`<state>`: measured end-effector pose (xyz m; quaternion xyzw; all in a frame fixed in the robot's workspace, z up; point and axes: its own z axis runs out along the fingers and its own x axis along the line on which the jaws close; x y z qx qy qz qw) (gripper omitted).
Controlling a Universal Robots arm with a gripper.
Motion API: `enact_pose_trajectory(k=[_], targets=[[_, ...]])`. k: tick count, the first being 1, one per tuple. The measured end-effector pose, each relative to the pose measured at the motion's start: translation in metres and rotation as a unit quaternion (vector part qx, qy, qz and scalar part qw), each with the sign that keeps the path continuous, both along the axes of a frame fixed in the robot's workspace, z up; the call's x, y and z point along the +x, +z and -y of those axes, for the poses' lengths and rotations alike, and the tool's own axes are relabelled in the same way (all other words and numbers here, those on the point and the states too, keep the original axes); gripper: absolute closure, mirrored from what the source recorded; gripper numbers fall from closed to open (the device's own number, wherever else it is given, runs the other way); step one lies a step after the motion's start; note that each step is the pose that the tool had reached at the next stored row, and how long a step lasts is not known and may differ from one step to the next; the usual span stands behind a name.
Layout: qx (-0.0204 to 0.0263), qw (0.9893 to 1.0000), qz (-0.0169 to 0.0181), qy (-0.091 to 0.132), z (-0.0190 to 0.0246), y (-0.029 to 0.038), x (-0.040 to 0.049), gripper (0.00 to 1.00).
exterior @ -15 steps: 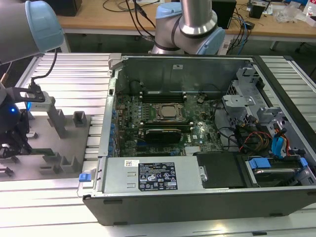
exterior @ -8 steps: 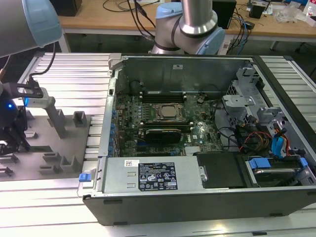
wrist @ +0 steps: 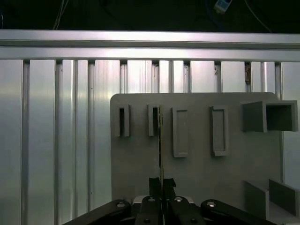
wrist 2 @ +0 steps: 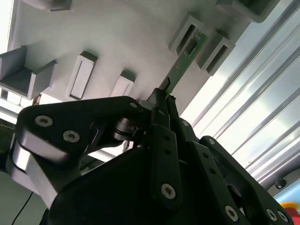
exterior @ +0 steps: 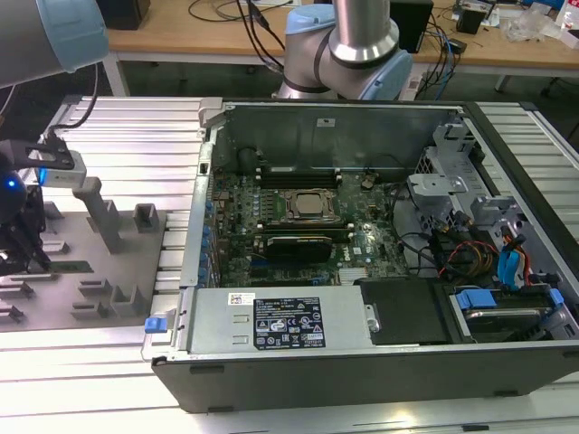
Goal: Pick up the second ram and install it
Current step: 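Pick up the second ram and move it above second insertion slot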
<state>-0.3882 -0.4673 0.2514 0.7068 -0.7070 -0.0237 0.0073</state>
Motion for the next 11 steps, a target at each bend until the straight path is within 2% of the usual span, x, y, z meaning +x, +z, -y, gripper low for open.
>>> enact_pose_trajectory(k=[4,11], targets=[[0.0,1.0,0.0,0.0,-0.0005,0.0108,0.0,0.87],[0.0,1.0,0.0,0.0,-0.0014,0.0247,0.0,0.87]])
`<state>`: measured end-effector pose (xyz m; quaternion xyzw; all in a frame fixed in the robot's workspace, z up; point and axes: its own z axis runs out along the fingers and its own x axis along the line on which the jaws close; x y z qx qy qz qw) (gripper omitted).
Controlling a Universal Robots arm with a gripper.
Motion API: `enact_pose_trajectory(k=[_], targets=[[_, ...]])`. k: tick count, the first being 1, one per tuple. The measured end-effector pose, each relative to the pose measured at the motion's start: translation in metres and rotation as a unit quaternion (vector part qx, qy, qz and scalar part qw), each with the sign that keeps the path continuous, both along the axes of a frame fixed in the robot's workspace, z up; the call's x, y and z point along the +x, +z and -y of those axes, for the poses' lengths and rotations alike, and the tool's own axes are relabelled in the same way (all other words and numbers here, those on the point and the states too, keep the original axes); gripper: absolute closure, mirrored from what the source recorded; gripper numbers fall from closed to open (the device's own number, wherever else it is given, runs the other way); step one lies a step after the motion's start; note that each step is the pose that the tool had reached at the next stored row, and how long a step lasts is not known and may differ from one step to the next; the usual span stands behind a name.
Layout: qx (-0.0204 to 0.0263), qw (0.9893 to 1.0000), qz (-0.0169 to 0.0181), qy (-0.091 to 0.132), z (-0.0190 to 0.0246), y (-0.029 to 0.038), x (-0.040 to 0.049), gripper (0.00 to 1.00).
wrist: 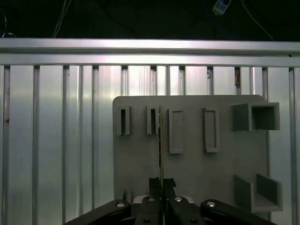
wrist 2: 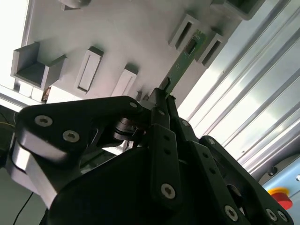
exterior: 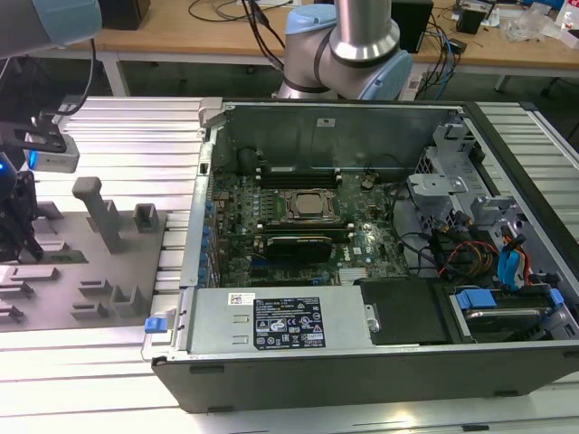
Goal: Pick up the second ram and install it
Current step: 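Pick up the second ram and move it above second insertion slot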
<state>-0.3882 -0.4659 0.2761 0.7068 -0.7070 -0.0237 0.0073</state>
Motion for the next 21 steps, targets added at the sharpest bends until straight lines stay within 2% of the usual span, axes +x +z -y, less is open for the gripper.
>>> enact_pose_trajectory(k=[1,7,11,13,21], targets=[[0.0,1.0,0.0,0.0,-0.0003,0.005,0.0,0.87],[-0.0001,1.0,0.0,0.0,-0.0008,0.015,0.0,0.87],[-0.0001,1.0,0.0,0.0,-0.001,0.0241,0.0,0.87],[-0.0001,1.0,-0.0002,0.0,-0.002,0.0457,0.0,0.87],[-0.0001,1.0,-0.0003,0.0,-0.0026,0.0586,0.0,0.87]])
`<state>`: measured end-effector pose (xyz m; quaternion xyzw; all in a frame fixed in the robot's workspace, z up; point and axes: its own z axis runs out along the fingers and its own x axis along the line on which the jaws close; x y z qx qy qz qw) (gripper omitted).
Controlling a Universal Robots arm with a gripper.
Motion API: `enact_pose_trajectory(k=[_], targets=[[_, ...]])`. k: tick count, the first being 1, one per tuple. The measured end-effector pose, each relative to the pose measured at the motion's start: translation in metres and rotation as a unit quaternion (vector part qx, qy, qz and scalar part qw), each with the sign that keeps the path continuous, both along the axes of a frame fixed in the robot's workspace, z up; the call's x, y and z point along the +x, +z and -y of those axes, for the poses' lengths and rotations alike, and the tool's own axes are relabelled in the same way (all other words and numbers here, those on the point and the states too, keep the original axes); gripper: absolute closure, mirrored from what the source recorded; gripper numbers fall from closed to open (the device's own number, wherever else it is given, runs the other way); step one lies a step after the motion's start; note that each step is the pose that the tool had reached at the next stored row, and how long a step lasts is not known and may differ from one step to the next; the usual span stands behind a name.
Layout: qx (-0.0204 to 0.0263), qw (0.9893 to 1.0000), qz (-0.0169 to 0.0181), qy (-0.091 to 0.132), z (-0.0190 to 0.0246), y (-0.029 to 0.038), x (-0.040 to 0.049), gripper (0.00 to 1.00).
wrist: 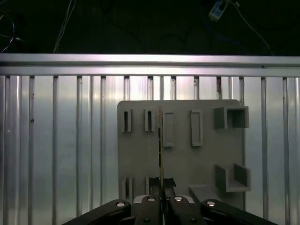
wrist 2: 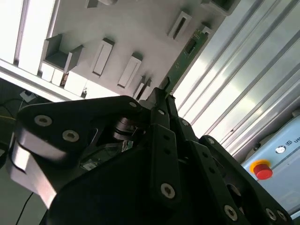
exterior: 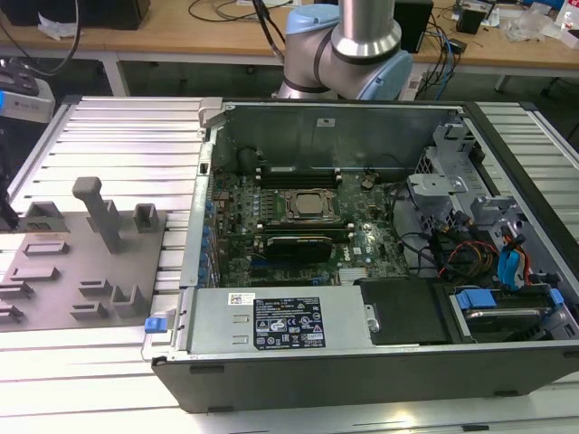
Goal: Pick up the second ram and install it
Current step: 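Pick up the second ram and move it above second insertion slot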
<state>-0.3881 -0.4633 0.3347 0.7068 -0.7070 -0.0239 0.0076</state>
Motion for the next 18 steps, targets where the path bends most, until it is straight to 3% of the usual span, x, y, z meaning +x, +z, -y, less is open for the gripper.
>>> enact_pose_trajectory(k=[8,18], targets=[[0.0,1.0,0.0,0.0,-0.0005,0.0121,0.0,0.87],[0.0,1.0,-0.0003,0.0,-0.0015,0.038,0.0,0.87]])
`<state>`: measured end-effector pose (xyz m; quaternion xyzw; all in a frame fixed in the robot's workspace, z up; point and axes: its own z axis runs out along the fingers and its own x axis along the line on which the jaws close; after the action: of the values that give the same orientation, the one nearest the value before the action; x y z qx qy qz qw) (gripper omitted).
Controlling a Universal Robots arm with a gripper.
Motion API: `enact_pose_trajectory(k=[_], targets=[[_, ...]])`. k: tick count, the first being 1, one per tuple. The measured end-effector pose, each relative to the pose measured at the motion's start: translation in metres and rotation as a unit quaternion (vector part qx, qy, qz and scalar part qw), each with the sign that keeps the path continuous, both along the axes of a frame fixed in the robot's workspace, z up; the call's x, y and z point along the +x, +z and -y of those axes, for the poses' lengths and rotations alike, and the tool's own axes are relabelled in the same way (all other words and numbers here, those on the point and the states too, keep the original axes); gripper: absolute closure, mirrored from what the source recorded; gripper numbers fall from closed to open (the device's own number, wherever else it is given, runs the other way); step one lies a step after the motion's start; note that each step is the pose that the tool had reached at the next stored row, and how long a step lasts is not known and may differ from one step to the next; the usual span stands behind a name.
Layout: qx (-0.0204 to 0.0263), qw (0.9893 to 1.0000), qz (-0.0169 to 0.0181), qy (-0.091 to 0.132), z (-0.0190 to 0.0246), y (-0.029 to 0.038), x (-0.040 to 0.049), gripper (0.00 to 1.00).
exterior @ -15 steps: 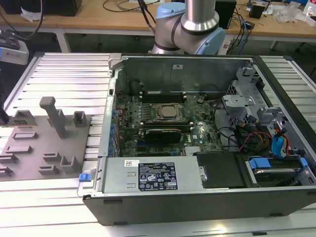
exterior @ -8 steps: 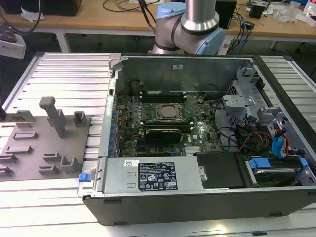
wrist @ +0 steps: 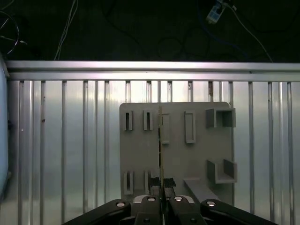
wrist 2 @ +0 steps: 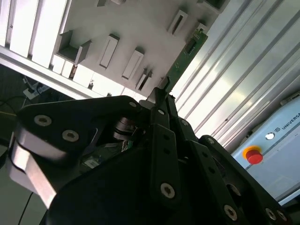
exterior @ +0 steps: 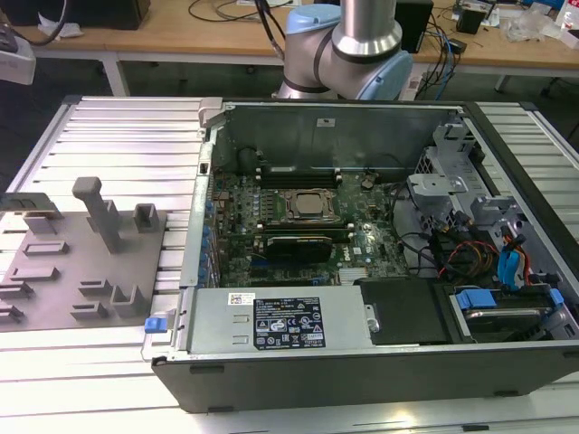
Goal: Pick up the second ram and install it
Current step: 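Pick up the second ram and move it above second insertion slot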
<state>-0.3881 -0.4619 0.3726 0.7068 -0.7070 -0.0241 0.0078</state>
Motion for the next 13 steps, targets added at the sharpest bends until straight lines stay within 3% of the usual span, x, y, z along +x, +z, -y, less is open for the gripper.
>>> enact_pose_trajectory(k=[13], targets=[[0.0,1.0,-0.0005,0.0,-0.0006,0.0236,0.0001,0.87]])
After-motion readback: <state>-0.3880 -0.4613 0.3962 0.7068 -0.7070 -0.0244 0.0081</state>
